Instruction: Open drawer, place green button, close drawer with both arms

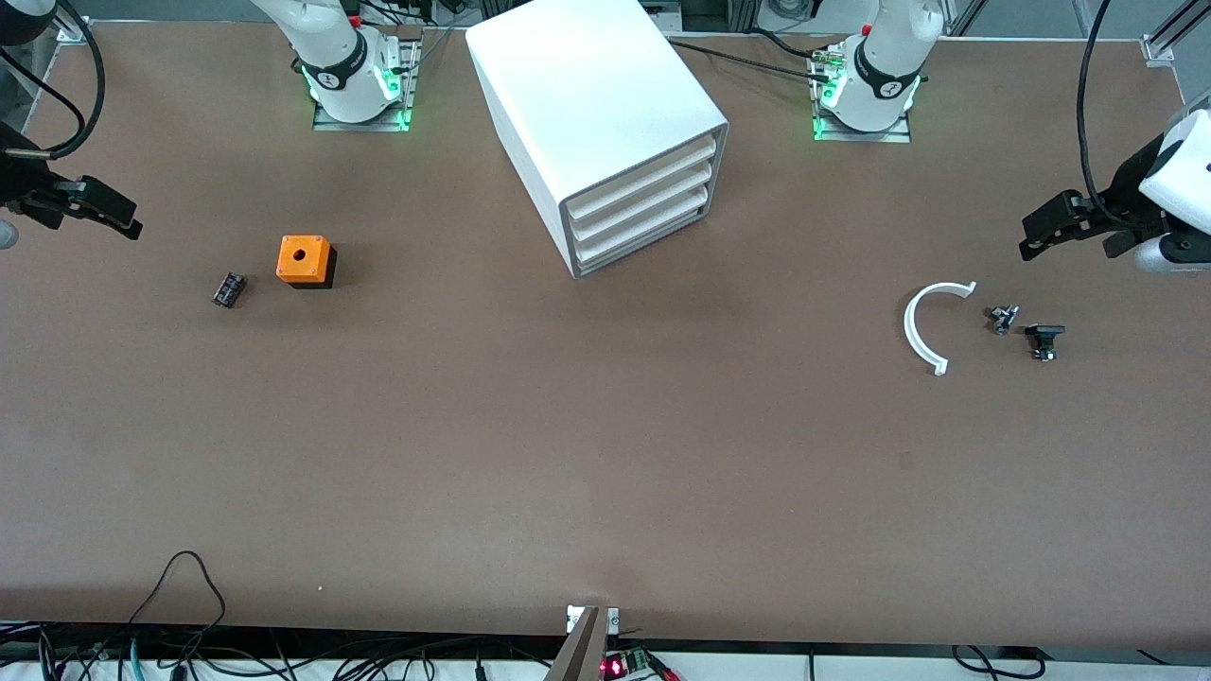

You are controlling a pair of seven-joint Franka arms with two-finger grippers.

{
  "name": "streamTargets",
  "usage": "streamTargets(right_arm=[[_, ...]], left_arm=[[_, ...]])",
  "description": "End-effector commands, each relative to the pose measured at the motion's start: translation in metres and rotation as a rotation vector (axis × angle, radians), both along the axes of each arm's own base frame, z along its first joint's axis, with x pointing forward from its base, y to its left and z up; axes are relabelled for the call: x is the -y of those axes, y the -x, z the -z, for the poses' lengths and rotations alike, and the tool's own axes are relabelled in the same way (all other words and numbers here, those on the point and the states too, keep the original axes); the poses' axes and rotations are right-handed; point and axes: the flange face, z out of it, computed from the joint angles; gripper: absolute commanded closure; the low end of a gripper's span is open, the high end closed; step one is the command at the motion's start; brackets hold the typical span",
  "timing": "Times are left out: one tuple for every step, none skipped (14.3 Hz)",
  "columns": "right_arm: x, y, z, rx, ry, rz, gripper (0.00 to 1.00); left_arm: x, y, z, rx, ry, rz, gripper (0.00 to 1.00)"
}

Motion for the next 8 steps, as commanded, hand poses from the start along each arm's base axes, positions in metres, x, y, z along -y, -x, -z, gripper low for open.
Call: streamTargets(right_arm=[[0.0015, 0.0037, -0.0078, 0.003, -0.019, -0.006, 0.00], [0.0015, 0.0038, -0.0084, 0.003, -0.019, -0.006, 0.00], [0.0015, 0.0036, -0.0075, 0.000, -0.019, -0.003, 0.00], [0.0015, 0.0036, -0.0075, 0.000, -0.019, -0.003, 0.00], [0.0023, 0.0035, -0.0082, 0.002, -0.019, -0.003, 0.00], [0.0023, 0.0035, -0.0082, 0.002, -0.019, -0.004, 0.00], [0.0031, 0.0036, -0.0082, 0.002, -0.019, -0.003, 0.00], [0.0032, 0.0036, -0.0082, 0.002, -0.019, -0.003, 0.00]], left_arm=[[-0.0010, -0.0008, -0.0046, -0.012, -0.013, 0.010, 0.00], [-0.0025, -0.0009, -0.0053, -0.011, -0.012, 0.007, 0.00], [-0.0049, -0.0005, -0.0061, -0.009, -0.010, 0.003, 0.00], [-0.0049, -0.0009, -0.0060, -0.009, -0.010, 0.003, 0.00], [-0.0058, -0.0010, -0.0060, -0.009, -0.010, 0.001, 0.00], [-0.0056, -0.0010, -0.0067, -0.008, -0.009, 0.003, 0.00], [-0.0065, -0.0006, -0.0076, -0.006, -0.009, 0.001, 0.00], [-0.0056, -0.0007, -0.0077, -0.005, -0.009, 0.003, 0.00]])
